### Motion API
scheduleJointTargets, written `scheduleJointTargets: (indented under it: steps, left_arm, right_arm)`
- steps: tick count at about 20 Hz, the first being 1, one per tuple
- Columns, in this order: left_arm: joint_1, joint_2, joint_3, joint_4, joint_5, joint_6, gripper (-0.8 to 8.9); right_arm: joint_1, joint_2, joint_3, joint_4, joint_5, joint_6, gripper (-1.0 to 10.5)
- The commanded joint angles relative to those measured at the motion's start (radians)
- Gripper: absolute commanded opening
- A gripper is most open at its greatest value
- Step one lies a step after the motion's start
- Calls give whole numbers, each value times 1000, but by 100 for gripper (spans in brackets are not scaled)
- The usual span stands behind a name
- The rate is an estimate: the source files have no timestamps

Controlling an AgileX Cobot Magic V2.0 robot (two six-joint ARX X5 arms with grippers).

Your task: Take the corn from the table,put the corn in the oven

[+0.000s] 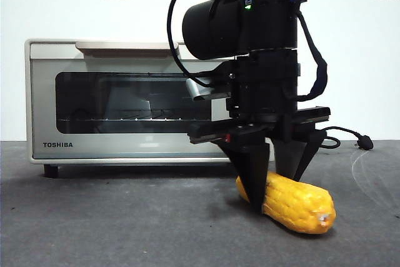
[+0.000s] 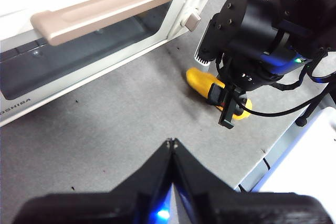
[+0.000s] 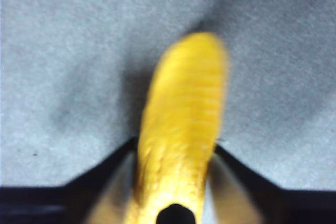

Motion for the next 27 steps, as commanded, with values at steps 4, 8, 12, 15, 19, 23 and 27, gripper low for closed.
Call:
scheduleJointTargets:
  steps: [4, 8, 12, 15, 19, 23, 27]
  left_arm:
    - [-2, 5, 2, 93, 2, 3, -5]
    - [-3, 24, 2, 216, 6, -42, -5]
    - [-9, 83, 2, 347, 6, -62, -5]
    - [-26, 143, 2, 467, 6, -87, -6]
    - [-72, 233, 3, 561, 5, -106, -6]
    - [-103, 324, 4, 609, -21, -106, -6]
    - [-114, 370, 4, 636, -96, -105, -6]
  right_arm:
    - [6, -45, 3, -42, -24, -27, -12]
    - [10, -205, 3, -58, -81, -29, -12]
    - [10, -435, 7, -55, -109, -28, -12]
    - [10, -582, 21, -55, -109, -27, -12]
    - [10, -716, 44, -58, -109, -25, -12]
    - [9, -780, 44, -76, -108, -25, -12]
    - [9, -786, 44, -104, -108, -26, -12]
